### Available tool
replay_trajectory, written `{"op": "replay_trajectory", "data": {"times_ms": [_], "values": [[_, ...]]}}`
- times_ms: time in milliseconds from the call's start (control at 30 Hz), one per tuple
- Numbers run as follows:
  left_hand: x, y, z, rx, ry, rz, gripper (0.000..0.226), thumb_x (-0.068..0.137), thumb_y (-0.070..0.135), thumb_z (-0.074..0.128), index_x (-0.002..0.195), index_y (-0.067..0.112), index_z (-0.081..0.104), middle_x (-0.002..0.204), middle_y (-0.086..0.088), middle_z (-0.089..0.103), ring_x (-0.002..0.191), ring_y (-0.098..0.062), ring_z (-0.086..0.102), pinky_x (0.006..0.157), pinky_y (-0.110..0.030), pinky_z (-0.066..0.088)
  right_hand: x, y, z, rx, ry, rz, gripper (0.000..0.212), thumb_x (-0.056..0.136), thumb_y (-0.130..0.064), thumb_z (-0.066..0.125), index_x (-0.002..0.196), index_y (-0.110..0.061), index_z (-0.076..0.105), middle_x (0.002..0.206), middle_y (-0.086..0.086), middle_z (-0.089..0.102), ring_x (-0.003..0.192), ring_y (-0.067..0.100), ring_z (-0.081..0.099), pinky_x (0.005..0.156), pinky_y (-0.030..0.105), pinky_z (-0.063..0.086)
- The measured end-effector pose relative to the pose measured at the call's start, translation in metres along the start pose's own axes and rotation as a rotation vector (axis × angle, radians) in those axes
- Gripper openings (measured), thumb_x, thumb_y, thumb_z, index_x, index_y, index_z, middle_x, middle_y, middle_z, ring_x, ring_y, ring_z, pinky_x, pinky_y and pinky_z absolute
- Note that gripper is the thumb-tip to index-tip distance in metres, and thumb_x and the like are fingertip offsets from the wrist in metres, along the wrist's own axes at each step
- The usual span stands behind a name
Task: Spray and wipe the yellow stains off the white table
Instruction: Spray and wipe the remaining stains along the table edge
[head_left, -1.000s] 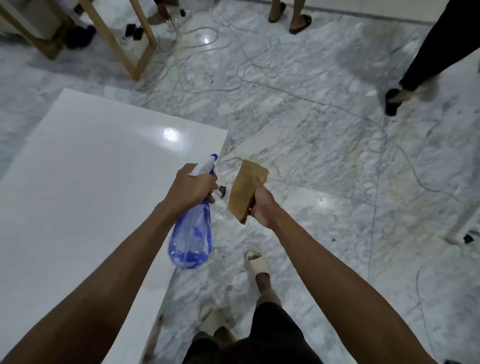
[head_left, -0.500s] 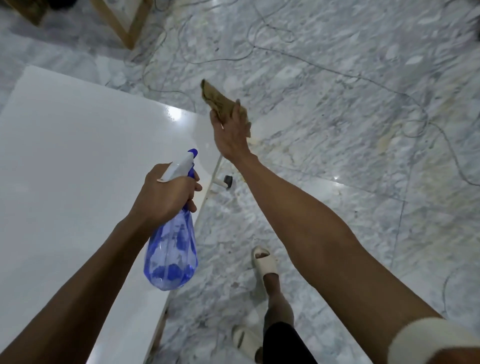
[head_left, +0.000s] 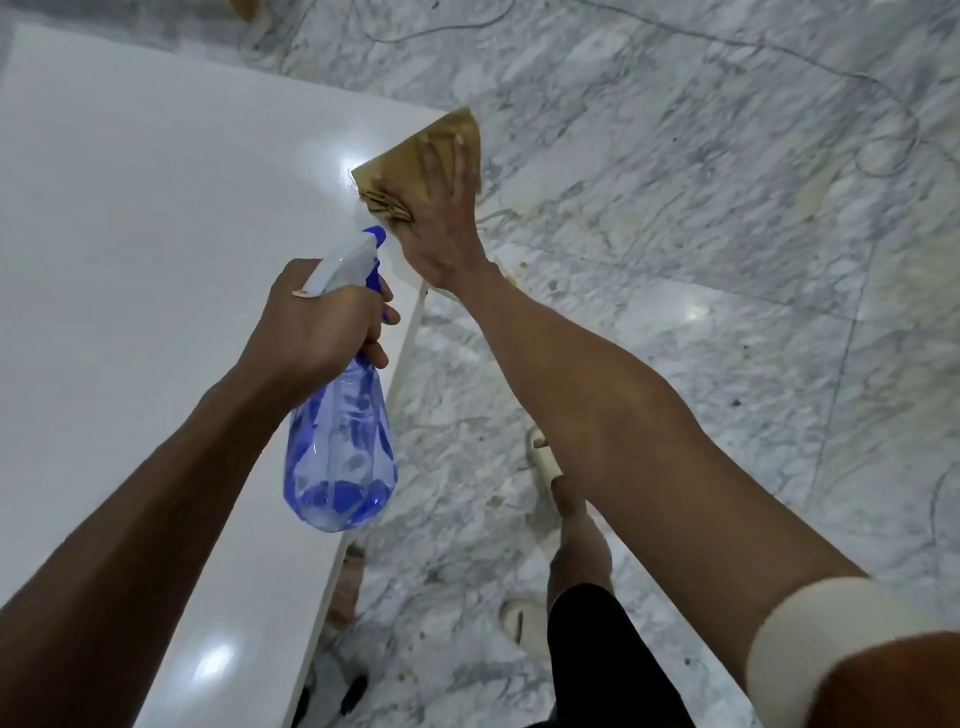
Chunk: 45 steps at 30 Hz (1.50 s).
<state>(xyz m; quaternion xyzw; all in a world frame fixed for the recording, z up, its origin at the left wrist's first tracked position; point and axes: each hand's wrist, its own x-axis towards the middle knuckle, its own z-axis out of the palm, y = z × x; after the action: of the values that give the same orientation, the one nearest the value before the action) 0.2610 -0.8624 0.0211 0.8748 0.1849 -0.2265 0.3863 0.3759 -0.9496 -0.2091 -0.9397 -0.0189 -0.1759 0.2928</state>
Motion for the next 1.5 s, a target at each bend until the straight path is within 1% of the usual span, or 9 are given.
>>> {"op": "replay_trajectory", "data": {"times_ms": [133,467,667,767,867,1000,1100,1300,1500], "values": [[-0.023,-0.017,0.006,0.034,-0.006,0.01,0.023,0.079,-0.01,0.05,0.079,0.008,0.063,0.086,-0.014,0.073,0.037,-0.011,0.057,0.05,-0.026,0.054,-0.024,-0.009,0.004,0.072,0.043,-0.102,0.039,0.09,-0.036,0.066,0.126,-0.022,0.069,0.14,0.031,0.052,0.133,0.065,0.033,0.114,0.066,0.022],[-0.085,-0.078,0.007,0.047,0.037,-0.012,0.022,0.081,-0.011,0.051,0.082,0.007,0.063,0.089,-0.015,0.072,0.043,-0.016,0.061,0.056,-0.029,0.055,-0.112,-0.054,0.013,0.194,0.006,-0.118,0.035,0.092,-0.043,0.063,0.126,-0.036,0.068,0.15,0.023,0.044,0.142,0.059,0.02,0.122,0.057,0.007],[-0.131,-0.127,0.0,0.003,0.079,-0.052,0.023,0.079,-0.011,0.049,0.081,0.008,0.062,0.086,-0.013,0.072,0.044,-0.017,0.059,0.055,-0.029,0.055,-0.156,-0.09,0.01,0.08,-0.167,-0.078,0.063,0.096,-0.061,0.038,0.146,-0.025,0.05,0.159,0.02,0.029,0.15,0.05,0.002,0.122,0.046,-0.014],[-0.154,-0.153,-0.005,-0.033,0.106,-0.062,0.025,0.08,-0.012,0.049,0.08,0.01,0.061,0.085,-0.013,0.071,0.048,-0.019,0.059,0.052,-0.026,0.055,-0.191,-0.104,0.01,0.153,-0.107,-0.113,0.054,0.093,-0.05,0.056,0.141,-0.026,0.056,0.155,0.025,0.036,0.146,0.056,0.01,0.122,0.057,0.001],[-0.177,-0.18,-0.009,-0.071,0.132,-0.094,0.025,0.08,-0.011,0.05,0.083,0.01,0.062,0.088,-0.014,0.071,0.05,-0.021,0.058,0.058,-0.031,0.056,-0.221,-0.119,0.005,0.146,-0.087,-0.188,0.05,0.094,-0.046,0.053,0.14,-0.029,0.057,0.154,0.026,0.036,0.144,0.06,0.014,0.12,0.054,-0.005],[-0.208,-0.215,-0.014,-0.103,0.155,-0.115,0.024,0.078,-0.01,0.05,0.083,0.009,0.062,0.092,-0.016,0.073,0.04,-0.012,0.059,0.064,-0.034,0.057,-0.258,-0.145,-0.008,0.296,-0.022,-0.094,0.075,0.087,-0.032,0.071,0.15,-0.012,0.036,0.156,0.028,0.017,0.142,0.06,0.012,0.123,0.045,-0.003],[-0.231,-0.24,-0.016,-0.124,0.171,-0.113,0.023,0.078,-0.009,0.05,0.083,0.009,0.063,0.095,-0.015,0.074,0.04,-0.012,0.06,0.063,-0.033,0.057,-0.293,-0.166,-0.026,0.357,0.093,-0.137,0.09,0.075,-0.02,0.086,0.141,-0.014,0.026,0.149,0.01,0.016,0.137,0.06,0.017,0.111,0.067,0.026],[-0.285,-0.285,-0.019,-0.183,0.157,-0.141,0.029,0.058,0.008,0.049,0.082,0.002,0.063,0.093,-0.017,0.076,0.041,-0.014,0.06,0.056,-0.029,0.055,-0.354,-0.199,-0.011,-0.014,-0.301,-0.16,0.065,0.097,-0.06,0.025,0.15,-0.029,0.043,0.163,0.017,0.023,0.147,0.052,-0.003,0.118,0.064,0.011],[-0.318,-0.332,-0.025,-0.19,0.201,-0.165,0.017,0.072,0.0,0.051,0.081,0.004,0.063,0.094,-0.019,0.075,0.045,-0.018,0.061,0.049,-0.027,0.055,-0.365,-0.213,-0.017,-0.085,-0.339,-0.148,0.067,0.098,-0.059,0.014,0.151,-0.03,0.041,0.162,0.021,0.023,0.147,0.055,0.001,0.117,0.066,0.009]]}}
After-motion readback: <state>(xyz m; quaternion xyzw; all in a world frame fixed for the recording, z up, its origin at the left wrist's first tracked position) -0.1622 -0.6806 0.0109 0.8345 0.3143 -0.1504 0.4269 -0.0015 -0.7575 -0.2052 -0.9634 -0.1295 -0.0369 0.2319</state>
